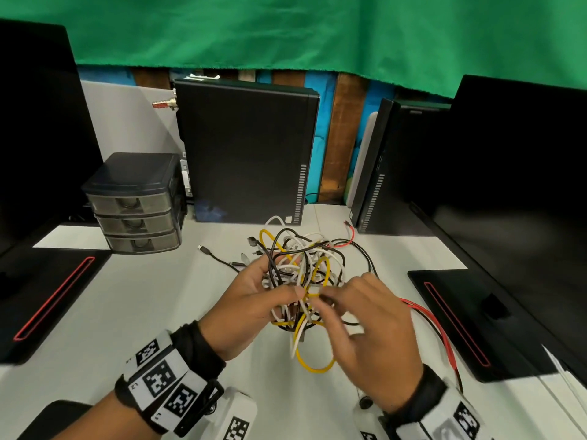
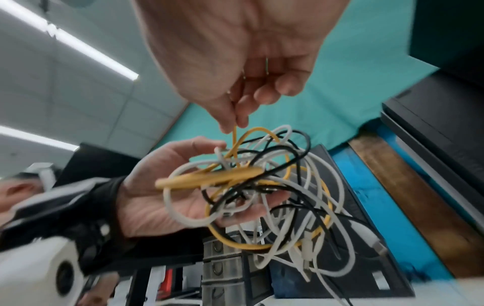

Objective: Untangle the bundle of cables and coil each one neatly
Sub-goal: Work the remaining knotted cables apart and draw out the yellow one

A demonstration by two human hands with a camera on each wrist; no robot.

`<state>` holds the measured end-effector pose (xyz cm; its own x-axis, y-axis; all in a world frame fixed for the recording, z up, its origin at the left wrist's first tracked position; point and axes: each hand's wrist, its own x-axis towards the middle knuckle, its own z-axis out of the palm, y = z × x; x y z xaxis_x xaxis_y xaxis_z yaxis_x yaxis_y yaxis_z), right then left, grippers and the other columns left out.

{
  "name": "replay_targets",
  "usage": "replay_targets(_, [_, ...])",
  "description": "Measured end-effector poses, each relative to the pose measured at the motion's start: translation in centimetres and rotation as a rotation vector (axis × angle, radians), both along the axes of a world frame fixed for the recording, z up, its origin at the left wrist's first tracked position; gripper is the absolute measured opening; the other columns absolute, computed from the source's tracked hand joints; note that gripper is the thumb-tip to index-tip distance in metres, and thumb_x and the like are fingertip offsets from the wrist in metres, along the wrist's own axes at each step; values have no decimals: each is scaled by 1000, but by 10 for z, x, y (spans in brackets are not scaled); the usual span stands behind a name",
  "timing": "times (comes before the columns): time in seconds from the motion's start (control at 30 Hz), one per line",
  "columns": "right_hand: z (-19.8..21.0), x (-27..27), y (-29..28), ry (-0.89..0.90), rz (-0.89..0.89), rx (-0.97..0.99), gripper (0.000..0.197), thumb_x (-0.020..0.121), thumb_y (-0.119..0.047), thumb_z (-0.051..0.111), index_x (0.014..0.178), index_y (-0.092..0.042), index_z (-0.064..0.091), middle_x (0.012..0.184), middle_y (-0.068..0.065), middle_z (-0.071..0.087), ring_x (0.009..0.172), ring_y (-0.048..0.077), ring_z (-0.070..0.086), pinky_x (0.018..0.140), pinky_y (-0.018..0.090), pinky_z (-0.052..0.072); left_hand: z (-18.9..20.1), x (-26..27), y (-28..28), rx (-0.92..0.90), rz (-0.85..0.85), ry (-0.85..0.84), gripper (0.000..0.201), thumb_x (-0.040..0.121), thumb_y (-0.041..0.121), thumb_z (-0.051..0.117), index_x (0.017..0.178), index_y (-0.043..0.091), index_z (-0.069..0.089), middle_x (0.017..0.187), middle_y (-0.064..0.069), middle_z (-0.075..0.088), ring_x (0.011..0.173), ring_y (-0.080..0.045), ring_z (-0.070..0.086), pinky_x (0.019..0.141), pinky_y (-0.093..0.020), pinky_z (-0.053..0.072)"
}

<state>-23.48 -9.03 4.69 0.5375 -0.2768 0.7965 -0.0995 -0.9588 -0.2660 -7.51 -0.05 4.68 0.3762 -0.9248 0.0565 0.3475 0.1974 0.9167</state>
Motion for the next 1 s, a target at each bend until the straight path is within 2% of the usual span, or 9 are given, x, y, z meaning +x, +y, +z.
replay_targets(0.17, [-5,5,19,144,-20,-196,9,80,-16,79,86,-12,73,76,-1,58,71,20,48,56,31,42,-2,-6,0,-2,2,48,48,64,2,71,110,9,62,96,-12,68,82,-21,64,64,-30,53])
replay_targets(0.33, [13,-6,11,-98,196,219,20,88,-31,71,88,-12,77,80,-4,65,76,17,59,66,31,46,4,-3,2,-22,-56,183,46,65,-6,53,108,5,64,88,-16,68,68,-22,65,56,-30,54])
replay_targets(0.47, [15,-6,-17,-175,-75,281,20,89,-28,63,77,-17,74,79,-8,60,81,17,57,72,32,45,5,1,3,-24,-144,281,49,69,-4,52,117,-1,61,97,-25,67,73,-35,67,67,-45,60])
replay_targets(0.57, [8,-6,-34,-51,-71,467,10,89,-30,67,86,-32,76,101,-18,60,107,9,54,86,27,45,4,1,4,-17,-181,314,47,67,-5,54,113,1,64,100,-25,68,77,-36,70,75,-53,59])
replay_targets(0.67, [7,-8,-42,105,95,637,40,95,-8,64,98,-45,77,133,-17,53,133,2,39,103,11,33,4,1,5,-5,-182,313,49,63,-5,58,110,1,69,105,-27,68,81,-38,71,77,-53,58])
replay_targets(0.77, [4,-5,-43,193,214,738,50,95,0,58,103,-47,75,146,-12,46,139,-5,29,103,0,25,3,3,6,33,-191,289,58,64,-2,61,122,-2,63,121,-33,62,99,-44,62,83,-55,55])
replay_targets(0.87, [-4,-1,-43,174,250,832,17,87,-32,71,98,-41,78,142,-7,55,140,1,36,111,16,31,1,3,6,72,-204,261,52,70,-3,58,122,-6,59,117,-31,64,93,-43,64,79,-51,57])
replay_targets(0.93, [-7,-2,-44,200,284,863,24,76,-50,73,97,-39,80,138,-6,59,139,7,40,114,31,33,2,3,6,86,-195,212,42,71,-1,59,112,0,67,105,-28,67,81,-36,68,72,-46,58])
replay_targets(1.0, [-9,-2,-44,257,318,875,25,77,-45,79,97,-29,81,135,-4,60,134,12,48,112,37,37,1,2,7,102,-193,142,38,69,3,66,105,10,74,102,-24,69,79,-32,68,73,-43,56])
